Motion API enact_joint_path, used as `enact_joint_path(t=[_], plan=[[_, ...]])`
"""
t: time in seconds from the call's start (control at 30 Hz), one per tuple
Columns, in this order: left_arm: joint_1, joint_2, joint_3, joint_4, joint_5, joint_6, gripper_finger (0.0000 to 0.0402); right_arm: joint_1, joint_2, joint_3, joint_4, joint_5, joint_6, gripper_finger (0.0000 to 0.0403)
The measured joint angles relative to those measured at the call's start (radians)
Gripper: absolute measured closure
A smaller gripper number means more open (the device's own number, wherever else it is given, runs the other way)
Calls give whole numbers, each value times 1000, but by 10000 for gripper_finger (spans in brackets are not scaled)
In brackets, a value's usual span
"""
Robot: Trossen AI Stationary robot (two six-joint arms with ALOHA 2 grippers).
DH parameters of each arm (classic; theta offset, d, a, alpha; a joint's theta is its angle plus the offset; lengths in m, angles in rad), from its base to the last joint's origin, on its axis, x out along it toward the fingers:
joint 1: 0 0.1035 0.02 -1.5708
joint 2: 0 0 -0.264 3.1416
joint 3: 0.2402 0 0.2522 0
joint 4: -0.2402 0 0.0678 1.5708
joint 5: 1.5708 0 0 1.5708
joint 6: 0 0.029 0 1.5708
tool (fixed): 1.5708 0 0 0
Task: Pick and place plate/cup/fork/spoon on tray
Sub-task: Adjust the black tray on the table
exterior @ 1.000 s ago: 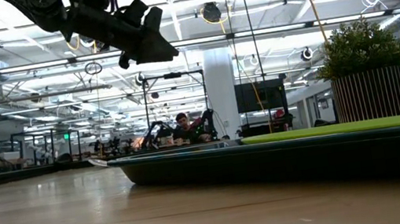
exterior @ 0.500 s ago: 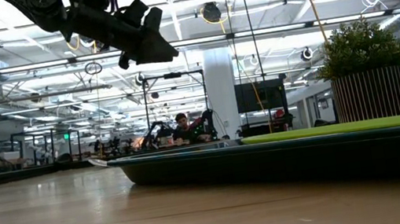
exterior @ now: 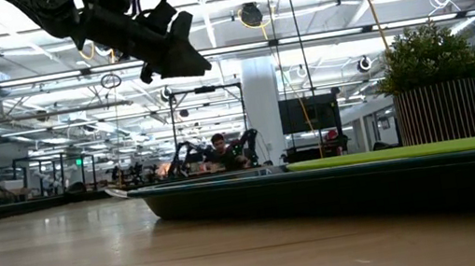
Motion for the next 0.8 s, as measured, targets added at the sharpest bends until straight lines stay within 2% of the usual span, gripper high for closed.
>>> enact_joint_path(t=[0.2,0.33,0.4,0.5,0.57,0.67,0.8], plan=[[0,0,0,1,0,5,277,82,80,0,174,0,79,400],[6,0,0,-23,1,-12,277,122,146,0,211,-3,126,402],[6,0,0,-61,36,-27,277,140,170,0,221,-3,142,402],[-12,0,1,-105,145,6,277,169,192,0,212,-2,148,402],[-35,1,23,-164,181,18,277,185,193,0,191,-2,149,402],[-70,1,74,-254,180,10,277,200,172,0,151,-3,150,402],[-115,1,153,-449,106,-97,277,210,128,0,53,-3,151,403]])
